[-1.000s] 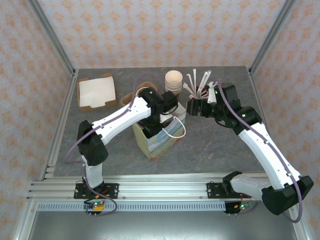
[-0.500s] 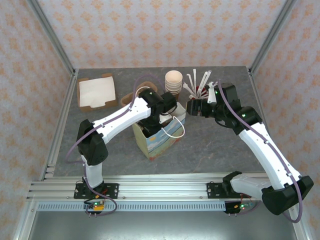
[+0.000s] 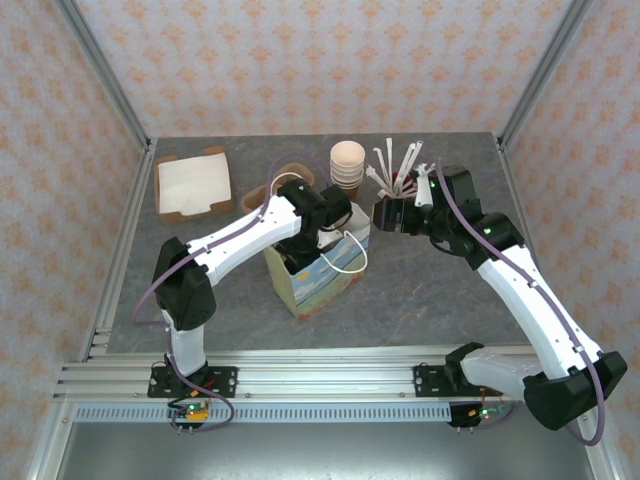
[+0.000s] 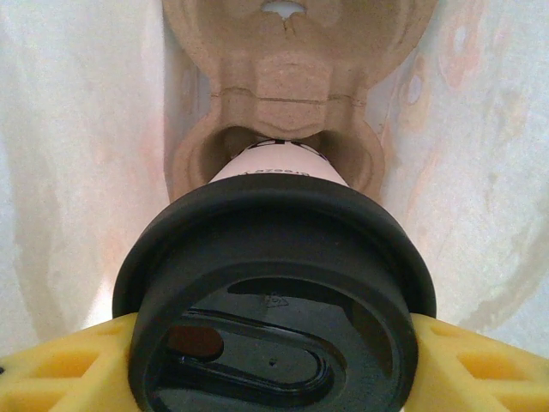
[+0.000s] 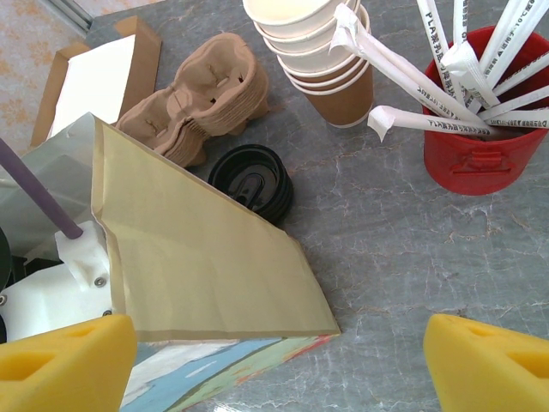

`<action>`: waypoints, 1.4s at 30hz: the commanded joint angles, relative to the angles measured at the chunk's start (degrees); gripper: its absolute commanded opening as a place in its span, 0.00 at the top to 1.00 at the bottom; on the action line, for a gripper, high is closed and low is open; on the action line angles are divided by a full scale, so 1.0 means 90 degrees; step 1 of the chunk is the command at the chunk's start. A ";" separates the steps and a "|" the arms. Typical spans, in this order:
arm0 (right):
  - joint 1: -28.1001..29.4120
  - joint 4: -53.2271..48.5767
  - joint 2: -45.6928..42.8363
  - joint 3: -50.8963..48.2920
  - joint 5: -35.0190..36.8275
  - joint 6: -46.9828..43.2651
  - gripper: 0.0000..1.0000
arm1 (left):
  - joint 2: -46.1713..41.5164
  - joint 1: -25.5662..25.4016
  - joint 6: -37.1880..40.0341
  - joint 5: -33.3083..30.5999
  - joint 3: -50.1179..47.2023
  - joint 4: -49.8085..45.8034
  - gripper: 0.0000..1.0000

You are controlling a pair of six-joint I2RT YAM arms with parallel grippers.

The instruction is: Pack the takeout coffee

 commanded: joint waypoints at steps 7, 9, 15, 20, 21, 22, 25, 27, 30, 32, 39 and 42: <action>-0.0033 -0.0036 0.0002 0.0128 -0.0074 0.0086 0.12 | 0.0050 0.0032 0.0098 0.0148 -0.0164 0.0100 0.65; -0.0035 -0.0028 0.0007 0.0127 -0.0061 0.0084 0.12 | 0.0061 0.0036 0.0102 0.0145 -0.0171 0.0110 0.65; -0.0034 -0.0021 0.0027 0.0115 -0.0069 0.0094 0.13 | 0.0157 0.0030 0.0073 0.0168 -0.0159 0.0109 0.65; -0.0034 -0.0025 0.0027 0.0118 -0.0084 0.0099 0.12 | 0.0186 0.0029 0.0051 0.0145 -0.0094 0.0083 0.65; -0.0038 -0.0021 0.0024 0.0112 -0.0084 0.0101 0.12 | 0.0185 0.0029 0.0044 0.0156 -0.0078 0.0077 0.65; -0.0037 -0.0017 0.0027 0.0118 -0.0076 0.0101 0.12 | 0.0362 0.0029 0.0039 0.0158 -0.0062 0.0071 0.65; -0.0038 -0.0016 0.0036 0.0109 -0.0087 0.0109 0.12 | 0.0409 0.0027 0.0035 0.0146 -0.0062 0.0080 0.65; -0.0033 -0.0016 0.0046 0.0104 -0.0077 0.0100 0.12 | 0.0432 0.0020 0.0019 0.0139 -0.0068 0.0089 0.65; -0.0038 -0.0011 0.0046 0.0096 -0.0088 0.0109 0.12 | 0.0471 0.0010 0.0009 0.0162 -0.0090 0.0114 0.65; -0.0035 -0.0020 0.0039 0.0094 -0.0089 0.0102 0.12 | 0.0479 0.0014 0.0006 0.0136 -0.0107 0.0119 0.65; -0.0024 -0.0016 0.0050 0.0126 -0.0105 0.0099 0.13 | 0.0484 0.0015 -0.0019 0.0041 -0.0132 0.0100 0.65; -0.0026 -0.0009 0.0053 0.0138 -0.0105 0.0094 0.12 | 0.0461 0.0019 -0.0017 -0.0020 -0.0306 0.0153 0.65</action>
